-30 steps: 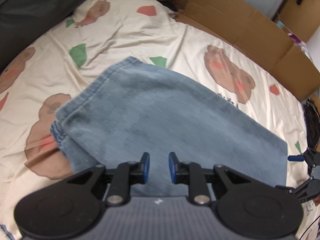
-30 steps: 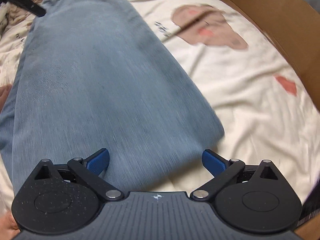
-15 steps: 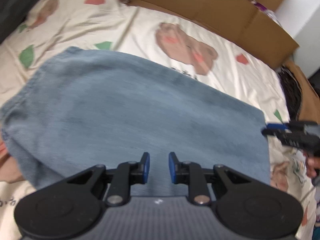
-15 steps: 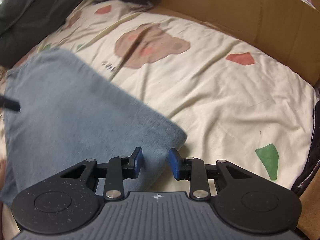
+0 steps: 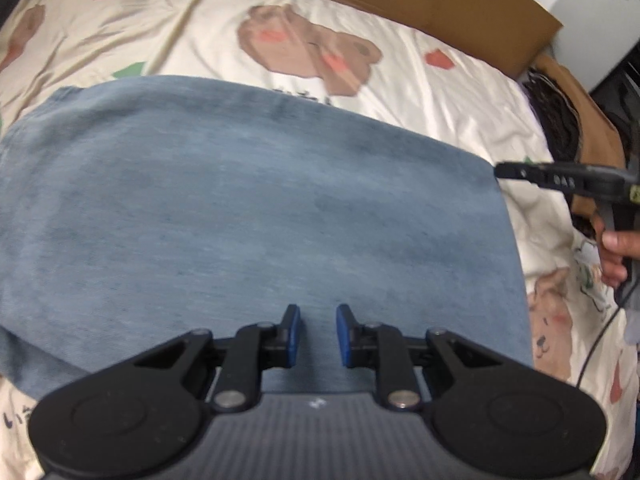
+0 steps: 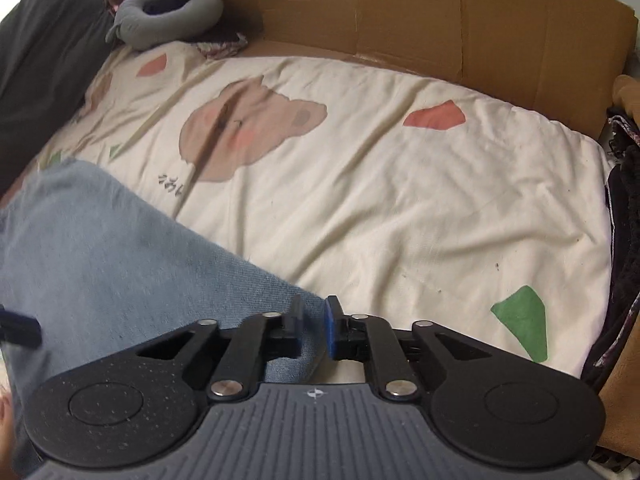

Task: Fold clothes

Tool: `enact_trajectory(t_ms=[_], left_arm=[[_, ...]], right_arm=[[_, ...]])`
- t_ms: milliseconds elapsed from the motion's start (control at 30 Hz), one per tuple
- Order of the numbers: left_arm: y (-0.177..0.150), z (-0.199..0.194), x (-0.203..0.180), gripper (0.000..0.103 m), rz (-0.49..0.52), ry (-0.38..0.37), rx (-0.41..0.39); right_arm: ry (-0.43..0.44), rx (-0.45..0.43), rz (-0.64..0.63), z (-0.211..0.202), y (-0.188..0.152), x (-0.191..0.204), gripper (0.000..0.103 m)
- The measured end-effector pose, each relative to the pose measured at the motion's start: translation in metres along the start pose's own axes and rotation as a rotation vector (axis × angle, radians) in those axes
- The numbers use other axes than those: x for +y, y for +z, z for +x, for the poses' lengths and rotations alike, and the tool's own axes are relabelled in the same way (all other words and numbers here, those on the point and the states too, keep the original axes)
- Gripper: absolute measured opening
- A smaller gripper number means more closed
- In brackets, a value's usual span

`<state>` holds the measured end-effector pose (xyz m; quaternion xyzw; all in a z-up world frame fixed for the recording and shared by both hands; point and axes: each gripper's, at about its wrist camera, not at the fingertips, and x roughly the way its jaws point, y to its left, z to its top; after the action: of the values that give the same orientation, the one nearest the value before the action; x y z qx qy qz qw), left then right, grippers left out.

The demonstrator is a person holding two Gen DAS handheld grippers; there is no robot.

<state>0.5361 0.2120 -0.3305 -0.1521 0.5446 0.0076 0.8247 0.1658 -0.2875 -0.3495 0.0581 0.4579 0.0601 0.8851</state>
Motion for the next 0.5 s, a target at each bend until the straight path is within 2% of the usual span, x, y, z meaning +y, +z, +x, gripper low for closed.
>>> enact_trajectory(t_ms=[200, 500], left_arm=[[-0.002, 0.009, -0.008, 0.016, 0.016, -0.032, 0.047], [-0.001, 0.002, -0.019, 0.016, 0.089, 0.009, 0.109]], right_arm=[[0.012, 0.046, -0.029, 0.006, -0.018, 0.009, 0.005], [0.056, 0.069, -0.091, -0.021, -0.061, 0.028, 0.006]])
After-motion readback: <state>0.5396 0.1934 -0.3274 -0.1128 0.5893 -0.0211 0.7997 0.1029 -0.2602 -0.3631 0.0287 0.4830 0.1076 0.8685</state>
